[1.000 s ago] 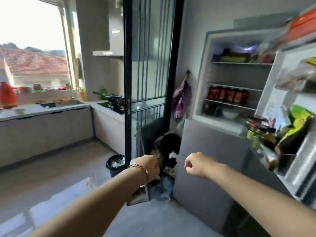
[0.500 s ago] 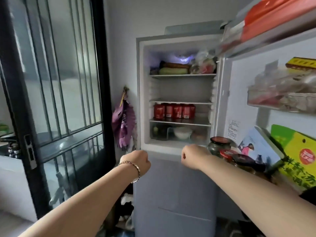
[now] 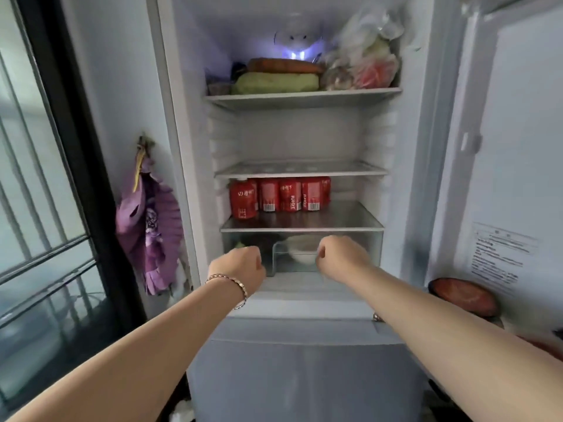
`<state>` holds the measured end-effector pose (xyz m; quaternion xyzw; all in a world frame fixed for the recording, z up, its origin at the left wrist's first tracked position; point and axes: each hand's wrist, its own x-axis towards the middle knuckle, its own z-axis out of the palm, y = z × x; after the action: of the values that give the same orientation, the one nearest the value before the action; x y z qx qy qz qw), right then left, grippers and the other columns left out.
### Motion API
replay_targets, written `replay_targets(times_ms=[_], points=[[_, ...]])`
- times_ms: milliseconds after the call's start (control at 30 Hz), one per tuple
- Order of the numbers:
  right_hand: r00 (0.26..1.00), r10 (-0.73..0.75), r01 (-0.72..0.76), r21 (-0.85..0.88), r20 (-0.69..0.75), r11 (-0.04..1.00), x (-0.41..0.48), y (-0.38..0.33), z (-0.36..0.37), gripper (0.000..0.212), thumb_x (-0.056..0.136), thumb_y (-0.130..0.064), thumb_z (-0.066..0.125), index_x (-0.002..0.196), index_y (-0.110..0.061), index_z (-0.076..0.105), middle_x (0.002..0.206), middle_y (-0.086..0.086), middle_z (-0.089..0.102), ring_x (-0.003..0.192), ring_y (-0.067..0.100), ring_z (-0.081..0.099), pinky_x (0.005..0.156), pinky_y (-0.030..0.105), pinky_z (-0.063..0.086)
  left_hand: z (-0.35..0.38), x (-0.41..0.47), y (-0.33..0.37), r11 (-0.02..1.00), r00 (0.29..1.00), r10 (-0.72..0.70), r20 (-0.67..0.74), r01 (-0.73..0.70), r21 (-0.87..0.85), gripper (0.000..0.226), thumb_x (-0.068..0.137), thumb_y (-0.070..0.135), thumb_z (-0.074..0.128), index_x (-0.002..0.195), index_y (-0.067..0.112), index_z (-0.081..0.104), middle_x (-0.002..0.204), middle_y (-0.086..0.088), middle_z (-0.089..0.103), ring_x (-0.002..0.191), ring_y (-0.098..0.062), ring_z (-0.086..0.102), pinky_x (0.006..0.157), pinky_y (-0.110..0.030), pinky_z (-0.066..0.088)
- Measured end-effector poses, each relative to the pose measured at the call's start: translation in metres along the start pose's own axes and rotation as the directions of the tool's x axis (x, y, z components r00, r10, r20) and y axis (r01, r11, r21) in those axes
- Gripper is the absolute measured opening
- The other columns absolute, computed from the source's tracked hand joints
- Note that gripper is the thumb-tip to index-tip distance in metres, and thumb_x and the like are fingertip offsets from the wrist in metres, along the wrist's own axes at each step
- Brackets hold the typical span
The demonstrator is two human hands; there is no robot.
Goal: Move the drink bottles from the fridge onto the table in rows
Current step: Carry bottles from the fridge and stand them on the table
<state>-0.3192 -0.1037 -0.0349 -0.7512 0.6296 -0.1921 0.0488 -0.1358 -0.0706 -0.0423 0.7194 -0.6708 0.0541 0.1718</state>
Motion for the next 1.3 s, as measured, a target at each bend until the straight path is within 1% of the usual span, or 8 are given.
replay_targets(times_ms=[200,300,533,900,1000,1100,1200,1300], points=[[0.994,-0.106,0.101,0.396,-0.009,0.913,0.135,-0.034,0.054,0.043,0.086,-0.022,0.062,0.127,-0.011,0.054,0.126,0.008,0.057,0.112,0.024,0.057,0.092,0.030,0.046,0.034,0.093,-0.031,0.996,0.991,-0.089,-0.100,0.088,-0.016,0.017,0.088,0.029,0.043,0.093,0.023,0.058,0.086,0.001,0.065,0.072,-0.021,0.055,0.062,-0.026,0.042],[0.981,-0.192,0.152,0.518,0.023,0.842,0.195,-0.064,0.081,0.045,0.082,-0.022,0.067,0.123,-0.011,0.053,0.125,0.008,0.057,0.114,0.024,0.056,0.083,0.022,0.043,0.041,0.127,-0.049,0.993,0.985,-0.121,-0.123,0.121,-0.011,0.016,0.087,0.029,0.045,0.095,0.024,0.058,0.091,0.000,0.066,0.078,-0.025,0.060,0.062,-0.026,0.040],[0.994,-0.048,-0.043,0.766,0.096,0.642,0.281,-0.119,0.124,0.093,0.068,-0.031,0.080,0.142,-0.006,0.029,0.140,0.012,0.046,0.128,0.027,0.046,0.108,0.040,0.038,0.052,0.169,-0.075,0.995,0.991,-0.102,-0.089,0.101,-0.014,0.014,0.088,0.024,0.047,0.094,0.015,0.057,0.097,-0.005,0.062,0.083,-0.026,0.059,0.068,-0.030,0.044],[0.998,-0.031,0.057,0.675,-0.050,0.735,0.216,-0.097,0.109,0.083,0.052,-0.058,0.080,0.121,-0.029,0.042,0.112,-0.010,0.061,0.102,0.013,0.061,0.077,0.025,0.044,0.028,0.160,-0.069,0.898,0.902,-0.046,-0.429,-0.150,-0.413,0.035,0.081,0.005,0.057,0.116,0.010,0.055,0.099,0.003,0.052,0.077,-0.009,0.050,0.068,-0.020,0.043],[0.997,-0.043,0.073,0.717,-0.060,0.693,0.191,-0.088,0.098,0.077,0.049,-0.058,0.082,0.108,-0.043,0.035,0.101,-0.020,0.059,0.097,0.005,0.061,0.083,0.024,0.049,0.008,0.167,-0.056,0.893,0.857,0.017,-0.515,-0.244,-0.377,0.038,0.083,0.032,0.052,0.119,0.022,0.050,0.099,0.012,0.045,0.074,-0.008,0.048,0.055,-0.013,0.036],[0.991,-0.059,0.122,0.664,-0.116,0.737,0.178,-0.083,0.096,0.080,0.049,-0.052,0.084,0.113,-0.038,0.038,0.106,-0.014,0.061,0.098,0.008,0.061,0.088,0.029,0.052,-0.002,0.184,-0.040,0.938,0.910,0.133,-0.392,-0.243,-0.247,0.043,0.078,0.056,0.045,0.115,0.034,0.045,0.100,0.016,0.044,0.081,-0.010,0.052,0.058,-0.022,0.044],[0.984,-0.069,0.154,0.590,-0.165,0.793,0.175,-0.076,0.095,0.087,0.051,-0.050,0.083,0.123,-0.029,0.040,0.111,-0.012,0.060,0.101,0.010,0.060,0.089,0.030,0.051,-0.001,0.198,-0.025,0.965,0.907,0.215,-0.362,-0.255,-0.064,0.028,0.082,0.051,0.051,0.094,0.026,0.046,0.091,0.007,0.051,0.078,-0.019,0.056,0.063,-0.030,0.048],[0.951,-0.298,0.188,0.612,0.081,0.768,0.181,-0.050,0.078,0.083,0.059,-0.034,0.085,0.123,-0.043,0.033,0.106,-0.026,0.053,0.097,-0.005,0.053,0.087,0.016,0.046,0.004,0.206,-0.017,0.944,0.874,0.269,-0.404,-0.324,-0.071,0.022,0.085,0.037,0.052,0.074,0.024,0.038,0.079,0.005,0.044,0.071,-0.024,0.054,0.060,-0.030,0.041]])
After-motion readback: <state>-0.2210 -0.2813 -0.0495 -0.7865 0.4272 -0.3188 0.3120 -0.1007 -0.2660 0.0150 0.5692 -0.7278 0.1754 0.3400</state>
